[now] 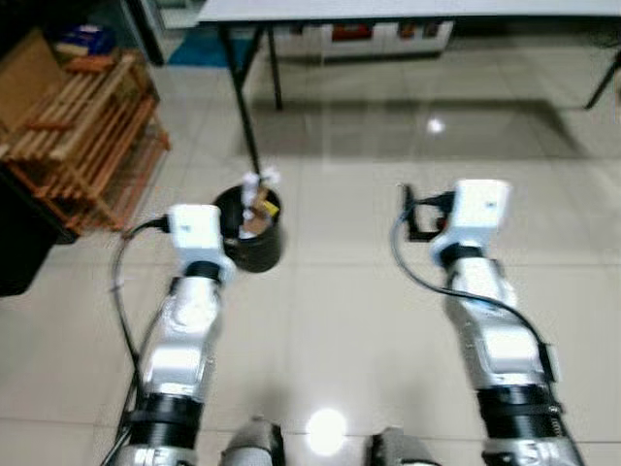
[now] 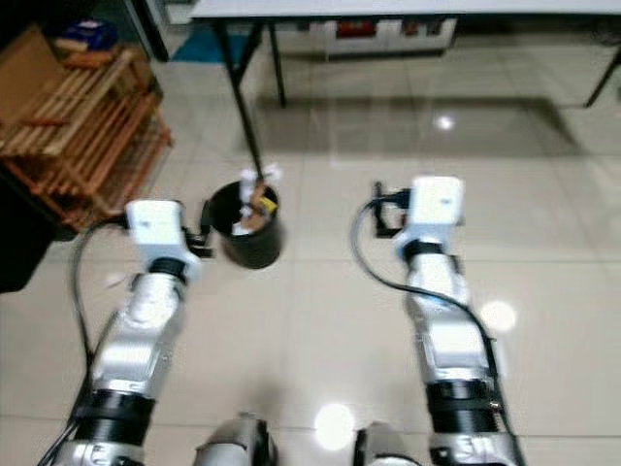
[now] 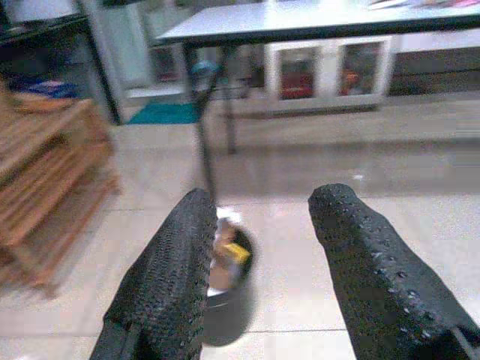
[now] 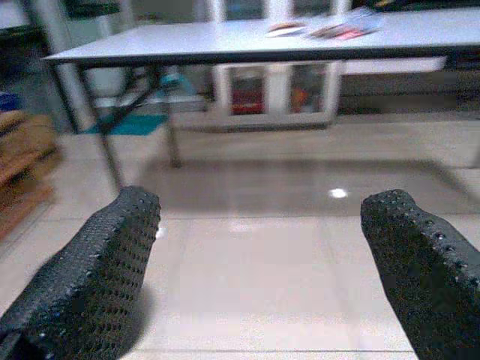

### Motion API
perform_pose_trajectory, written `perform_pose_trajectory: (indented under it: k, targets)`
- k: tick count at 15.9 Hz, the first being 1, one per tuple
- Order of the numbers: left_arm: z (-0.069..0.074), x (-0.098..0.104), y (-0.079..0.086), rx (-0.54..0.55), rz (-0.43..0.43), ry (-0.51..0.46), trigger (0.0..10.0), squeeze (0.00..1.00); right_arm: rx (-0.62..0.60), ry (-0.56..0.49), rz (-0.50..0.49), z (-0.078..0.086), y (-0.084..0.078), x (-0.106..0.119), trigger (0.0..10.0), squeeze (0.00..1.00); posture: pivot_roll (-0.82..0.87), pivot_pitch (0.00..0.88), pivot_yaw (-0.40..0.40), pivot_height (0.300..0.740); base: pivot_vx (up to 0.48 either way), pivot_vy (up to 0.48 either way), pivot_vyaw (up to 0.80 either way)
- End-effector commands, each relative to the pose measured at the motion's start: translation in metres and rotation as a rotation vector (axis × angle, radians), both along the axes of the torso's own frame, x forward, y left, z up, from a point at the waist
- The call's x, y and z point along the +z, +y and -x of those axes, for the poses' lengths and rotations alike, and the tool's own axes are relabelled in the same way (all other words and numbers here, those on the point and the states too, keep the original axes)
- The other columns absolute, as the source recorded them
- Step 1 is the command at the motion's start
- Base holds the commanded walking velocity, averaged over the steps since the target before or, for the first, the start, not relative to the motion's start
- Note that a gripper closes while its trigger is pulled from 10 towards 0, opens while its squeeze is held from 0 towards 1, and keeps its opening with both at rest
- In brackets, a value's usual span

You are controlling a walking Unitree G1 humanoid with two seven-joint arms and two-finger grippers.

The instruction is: Picking trash to rubbish bin

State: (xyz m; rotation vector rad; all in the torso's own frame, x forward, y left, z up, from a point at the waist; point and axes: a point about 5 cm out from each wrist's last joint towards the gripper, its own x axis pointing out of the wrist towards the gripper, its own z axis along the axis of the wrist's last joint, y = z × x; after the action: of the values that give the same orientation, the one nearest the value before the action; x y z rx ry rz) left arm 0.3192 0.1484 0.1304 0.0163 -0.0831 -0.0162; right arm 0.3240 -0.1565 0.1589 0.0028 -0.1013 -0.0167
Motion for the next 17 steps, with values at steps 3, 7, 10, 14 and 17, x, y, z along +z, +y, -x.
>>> perform_pose_trajectory:
  k: [3, 7, 10, 14, 17]
  targets:
    - [0.002, -0.005, 0.000, -0.052, 0.009, 0.028, 10.0, 0.00, 0.022, 0.017, -0.005, -0.001, 0.009, -0.003, 10.0, 0.00, 0.00, 0.132, 0.096, 0.720, 0.000, 0.000, 0.00]
    - [0.002, -0.001, -0.012, -0.091, 0.060, 0.008, 10.0, 0.00, 0.026, 0.012, -0.013, -0.002, 0.010, -0.004, 10.0, 0.00, 0.00, 0.076, 0.099, 0.720, 0.000, 0.000, 0.00]
    - [-0.002, 0.002, -0.010, -0.084, 0.057, -0.001, 10.0, 0.00, 0.020, 0.005, -0.019, -0.003, 0.009, -0.003, 10.0, 0.00, 0.00, 0.052, 0.104, 0.720, 0.240, 0.000, 0.00]
    - [-0.002, 0.003, -0.008, -0.083, 0.053, -0.002, 10.0, 0.00, 0.018, 0.002, -0.020, -0.003, 0.010, -0.003, 10.0, 0.00, 0.00, 0.042, 0.108, 0.720, 0.396, 0.000, 0.00]
    - [0.000, 0.002, -0.009, -0.088, 0.054, 0.000, 10.0, 0.00, 0.013, -0.004, -0.022, -0.001, 0.009, -0.003, 10.0, 0.00, 0.00, 0.052, 0.111, 0.720, 0.396, 0.000, 0.00]
